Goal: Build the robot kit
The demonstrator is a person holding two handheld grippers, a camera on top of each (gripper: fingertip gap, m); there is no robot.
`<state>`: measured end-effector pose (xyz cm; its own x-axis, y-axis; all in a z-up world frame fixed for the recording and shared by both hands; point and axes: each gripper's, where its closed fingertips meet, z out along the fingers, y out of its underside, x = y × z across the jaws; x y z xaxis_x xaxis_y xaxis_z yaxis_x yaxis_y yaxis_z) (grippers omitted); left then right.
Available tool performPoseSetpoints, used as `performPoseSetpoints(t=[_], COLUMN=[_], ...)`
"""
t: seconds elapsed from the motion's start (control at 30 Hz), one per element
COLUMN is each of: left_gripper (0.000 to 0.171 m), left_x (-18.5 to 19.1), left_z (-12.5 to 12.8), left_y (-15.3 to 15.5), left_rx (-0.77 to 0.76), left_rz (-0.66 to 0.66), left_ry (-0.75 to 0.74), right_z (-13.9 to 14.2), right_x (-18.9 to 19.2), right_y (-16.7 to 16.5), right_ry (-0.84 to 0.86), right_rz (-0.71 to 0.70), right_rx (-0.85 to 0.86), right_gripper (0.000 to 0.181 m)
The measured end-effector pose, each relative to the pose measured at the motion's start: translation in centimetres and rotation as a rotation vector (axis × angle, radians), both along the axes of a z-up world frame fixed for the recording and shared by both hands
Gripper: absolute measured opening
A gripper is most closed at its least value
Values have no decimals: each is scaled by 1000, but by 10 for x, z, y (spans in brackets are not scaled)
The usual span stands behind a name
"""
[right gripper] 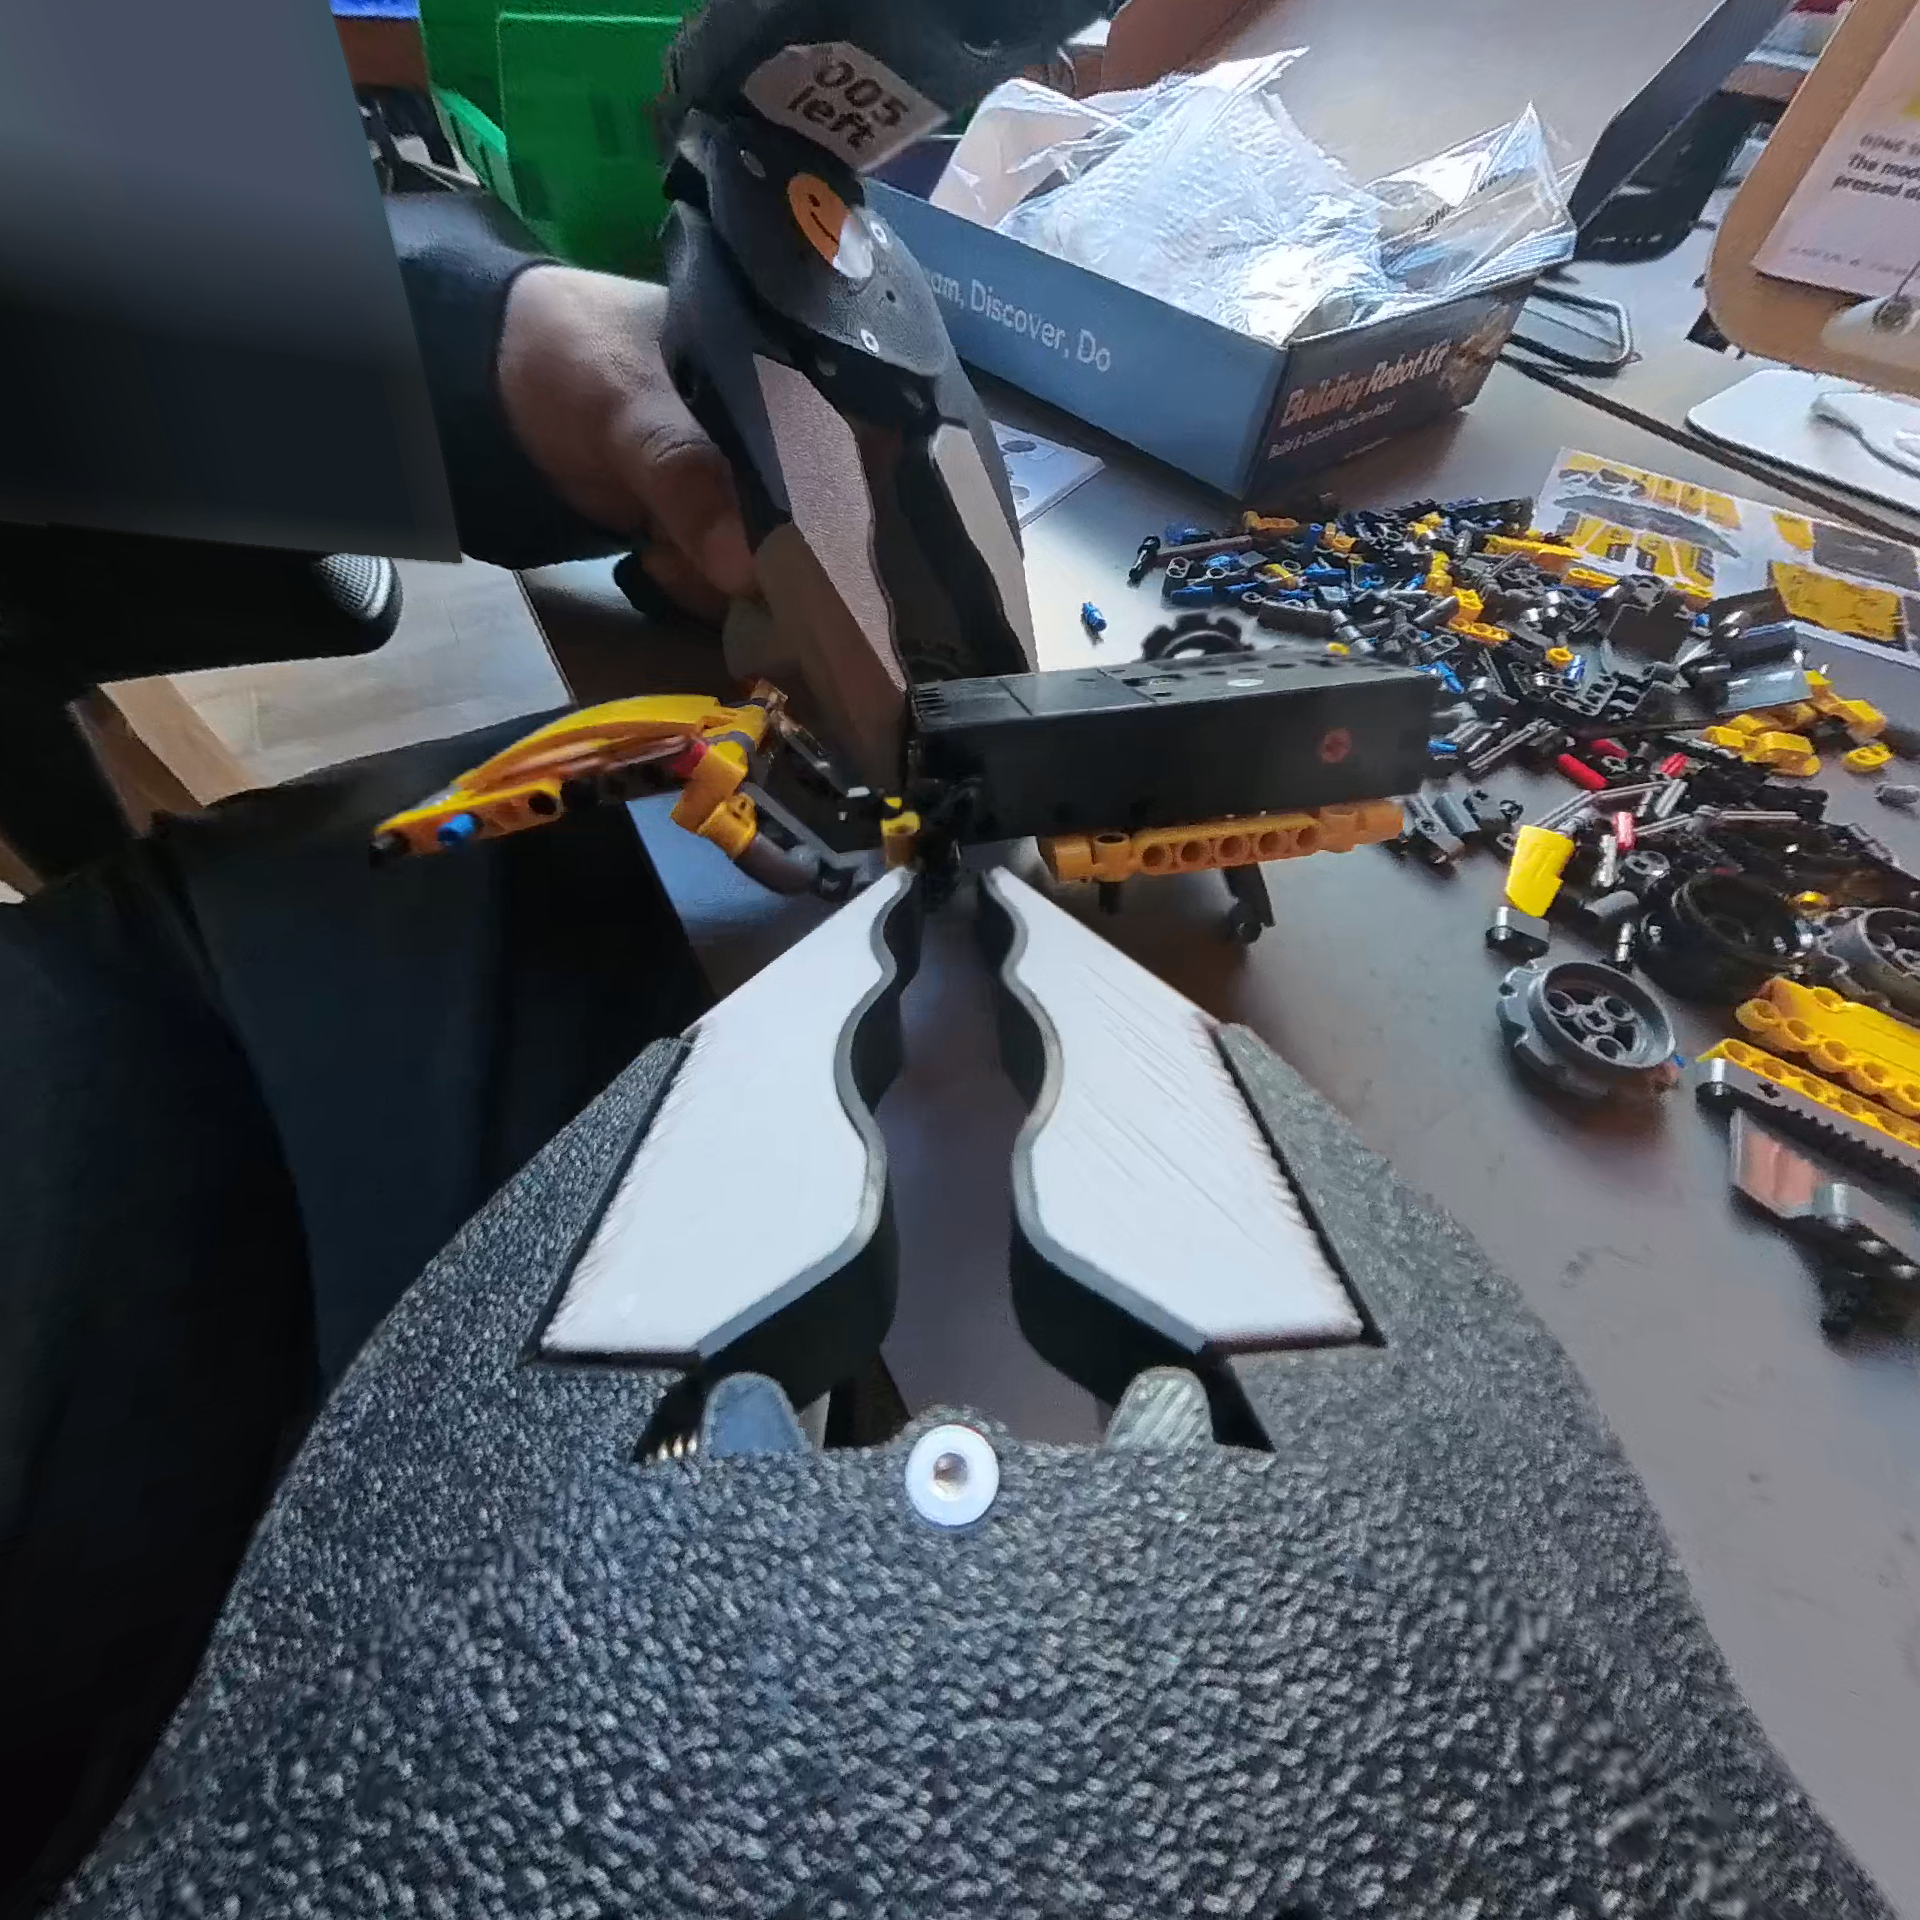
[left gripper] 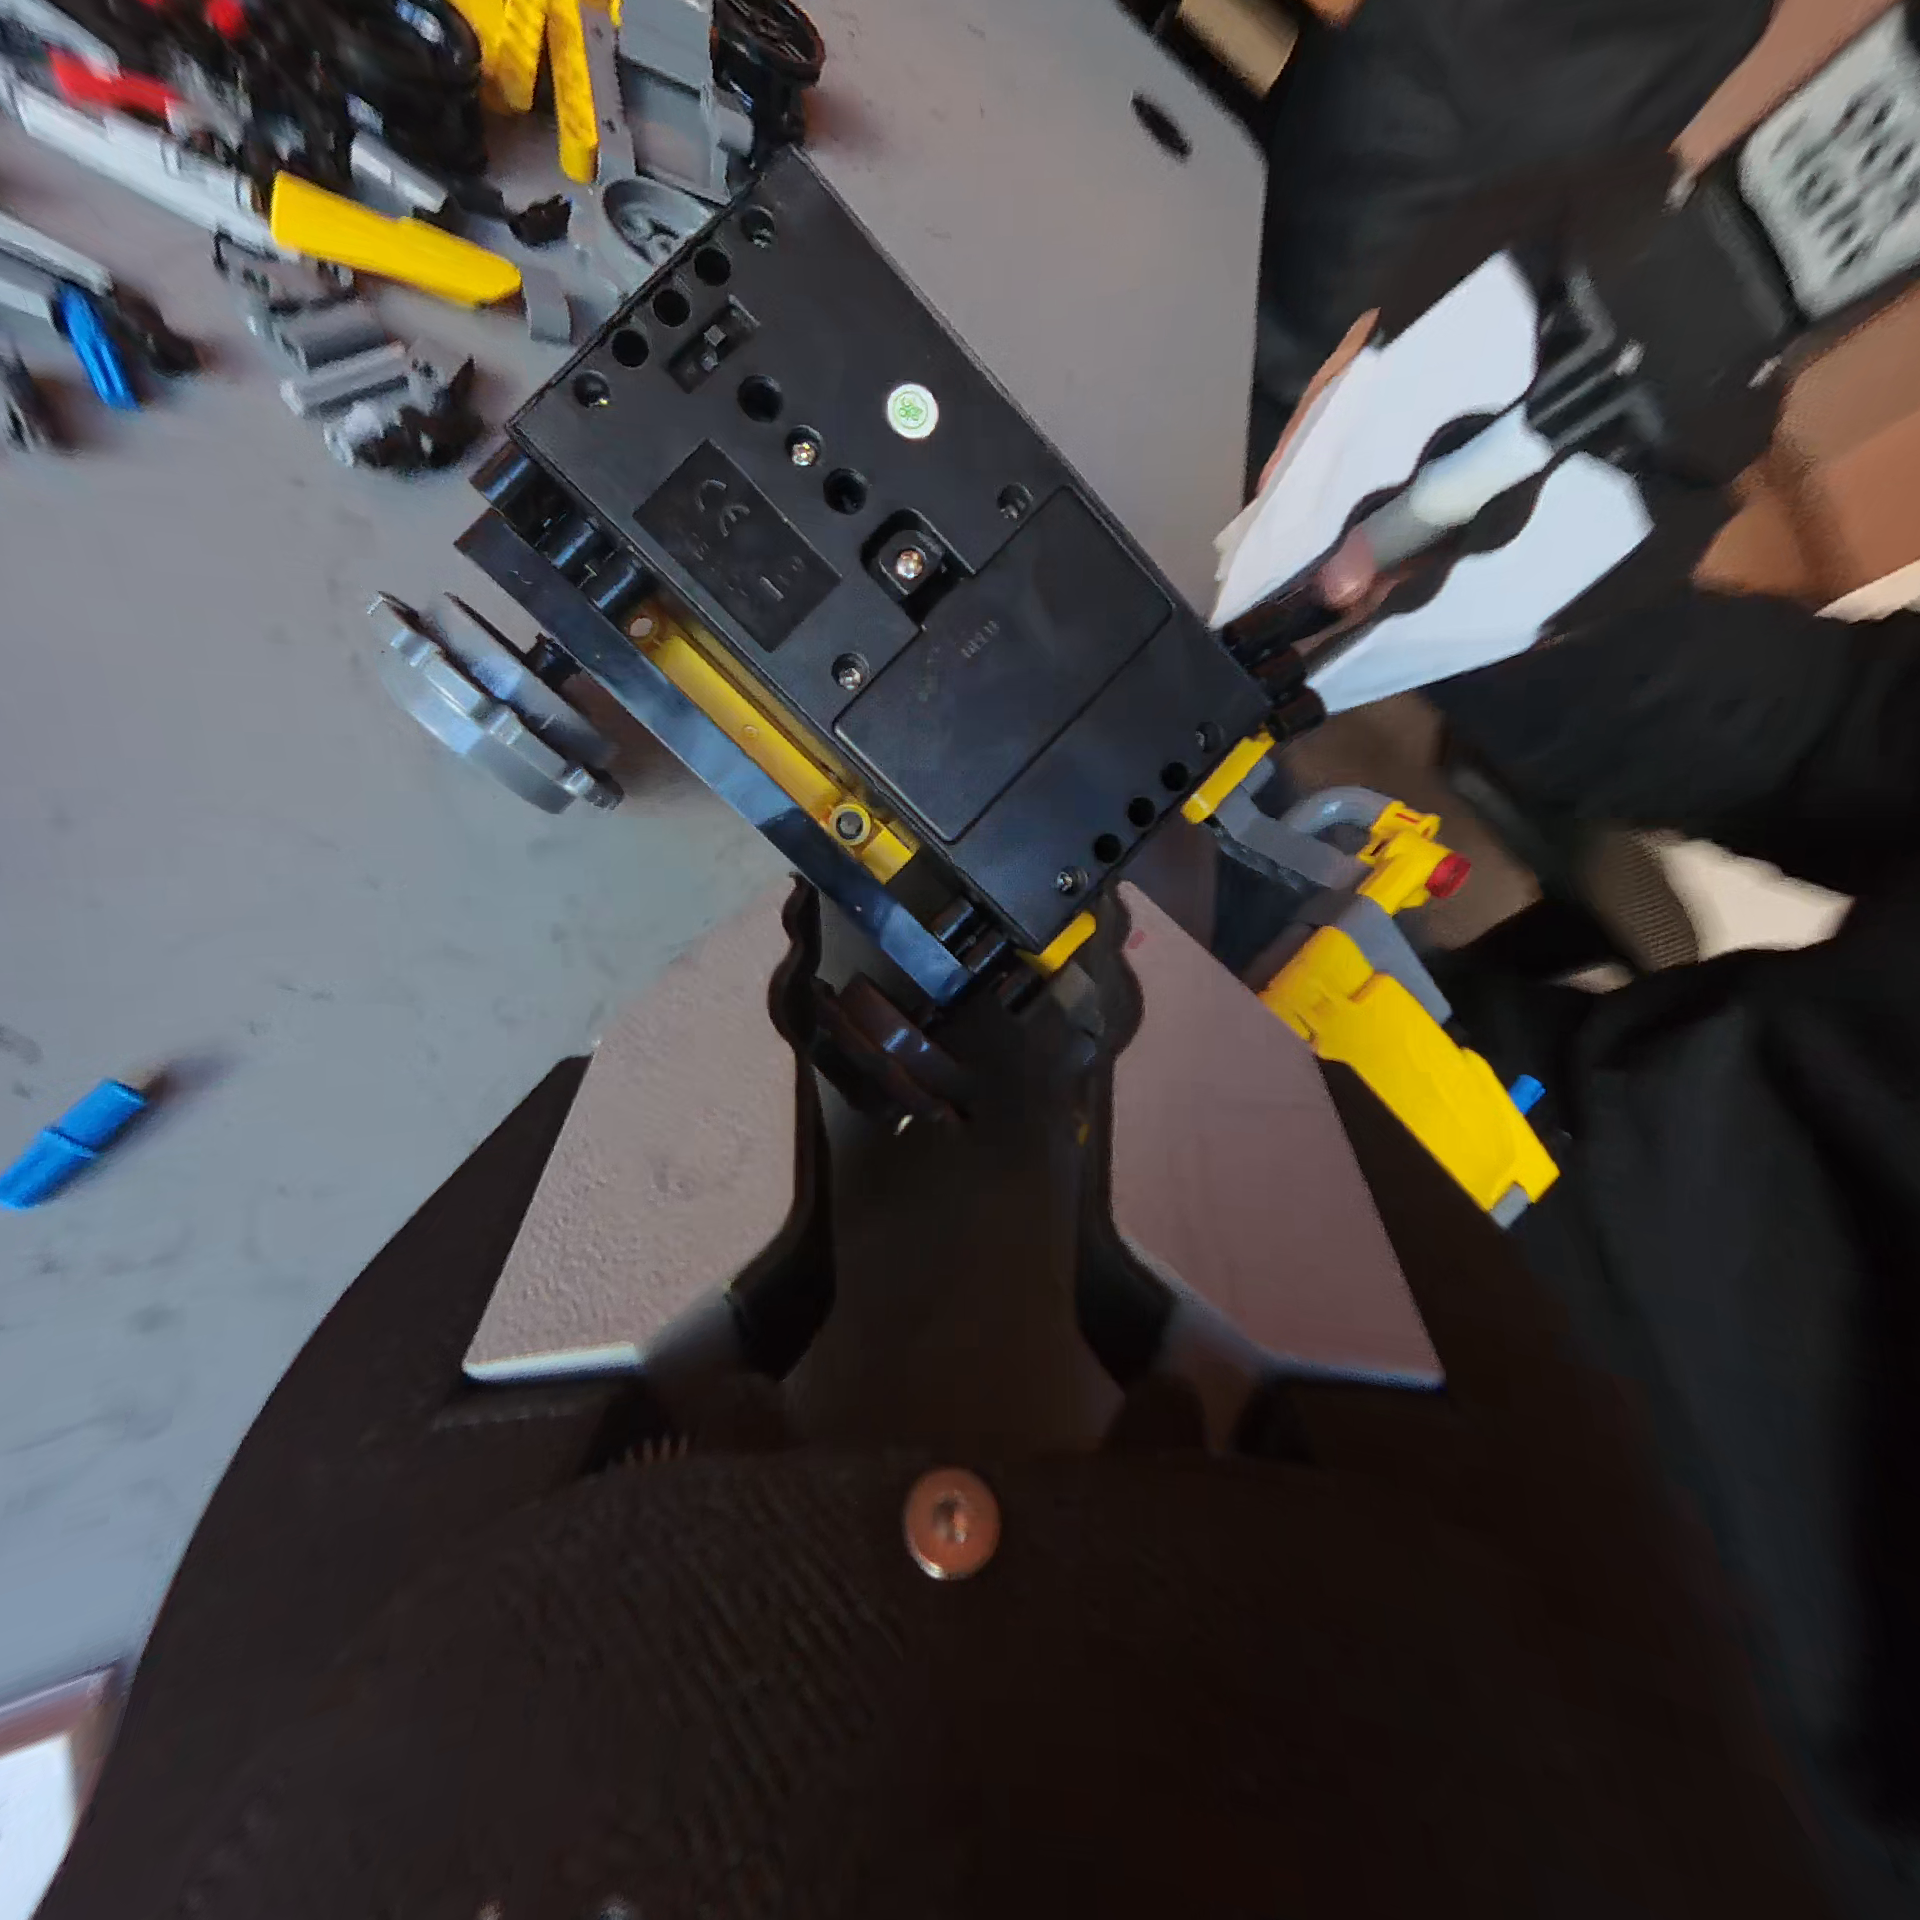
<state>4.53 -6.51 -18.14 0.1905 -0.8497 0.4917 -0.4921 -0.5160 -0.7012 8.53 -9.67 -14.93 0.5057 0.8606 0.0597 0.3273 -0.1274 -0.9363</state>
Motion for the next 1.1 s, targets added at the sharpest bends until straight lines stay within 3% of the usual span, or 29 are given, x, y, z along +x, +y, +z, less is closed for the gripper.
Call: performPoseSetpoints(t=[0.37, 0.47, 1.1], left_gripper=[50, 49, 48], left_x=[-1, -1, 0], left_z=[2, 2, 2], left_y=[2, 2, 0], left_rx=[-109, -123, -150], left_rz=[9, 6, -11], left_ry=[-38, -43, -50], right_z=[15, 9, 10], right_x=[-6, -7, -4], right_y=[14, 12, 13], right_ry=[-86, -120, 0], right_rz=[69, 96, 249], right_rx=[15, 23, -126], right_gripper=[17, 9, 7])
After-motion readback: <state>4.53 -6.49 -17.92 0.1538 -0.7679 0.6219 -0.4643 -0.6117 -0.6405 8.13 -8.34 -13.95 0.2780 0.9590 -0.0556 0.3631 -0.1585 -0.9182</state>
